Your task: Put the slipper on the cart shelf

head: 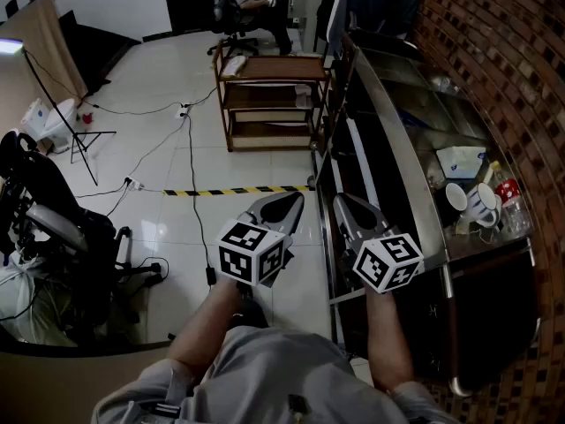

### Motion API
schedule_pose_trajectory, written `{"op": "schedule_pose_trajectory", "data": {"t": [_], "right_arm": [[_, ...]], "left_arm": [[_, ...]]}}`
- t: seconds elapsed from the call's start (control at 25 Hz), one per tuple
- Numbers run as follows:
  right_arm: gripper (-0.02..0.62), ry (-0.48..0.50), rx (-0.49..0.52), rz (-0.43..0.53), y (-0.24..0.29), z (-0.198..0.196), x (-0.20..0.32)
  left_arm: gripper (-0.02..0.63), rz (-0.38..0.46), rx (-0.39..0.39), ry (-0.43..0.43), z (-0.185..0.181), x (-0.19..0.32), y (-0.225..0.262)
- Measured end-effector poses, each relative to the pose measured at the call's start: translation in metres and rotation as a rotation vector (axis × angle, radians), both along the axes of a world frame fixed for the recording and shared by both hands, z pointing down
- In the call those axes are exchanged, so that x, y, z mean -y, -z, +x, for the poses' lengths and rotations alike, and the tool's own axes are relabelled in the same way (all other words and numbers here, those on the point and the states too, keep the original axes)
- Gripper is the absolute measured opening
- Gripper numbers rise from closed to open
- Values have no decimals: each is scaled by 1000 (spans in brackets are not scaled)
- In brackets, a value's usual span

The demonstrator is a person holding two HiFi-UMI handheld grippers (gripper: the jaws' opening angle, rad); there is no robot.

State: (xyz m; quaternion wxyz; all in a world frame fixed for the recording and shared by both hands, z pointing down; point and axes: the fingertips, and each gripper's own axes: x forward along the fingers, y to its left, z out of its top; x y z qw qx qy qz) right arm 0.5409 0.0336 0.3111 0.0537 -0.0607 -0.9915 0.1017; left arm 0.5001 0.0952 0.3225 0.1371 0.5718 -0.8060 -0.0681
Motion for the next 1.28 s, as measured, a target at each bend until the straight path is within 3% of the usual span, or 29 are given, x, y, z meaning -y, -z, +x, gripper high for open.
{"op": "schedule_pose_trajectory", "data": {"t": [0.36,0.72,1.28], "right_arm": [[0,30,-34,10,-14,-98,-4],[0,40,-92,38,-18,-254,-9],[0,83,-131,-4,-55,-466,10]], "left_arm": [[8,17,-35,17,-97,-2,-12],[8,12,-77,53,-260,-13,-20],[8,-32,-118,96,-470,5,-57]]}}
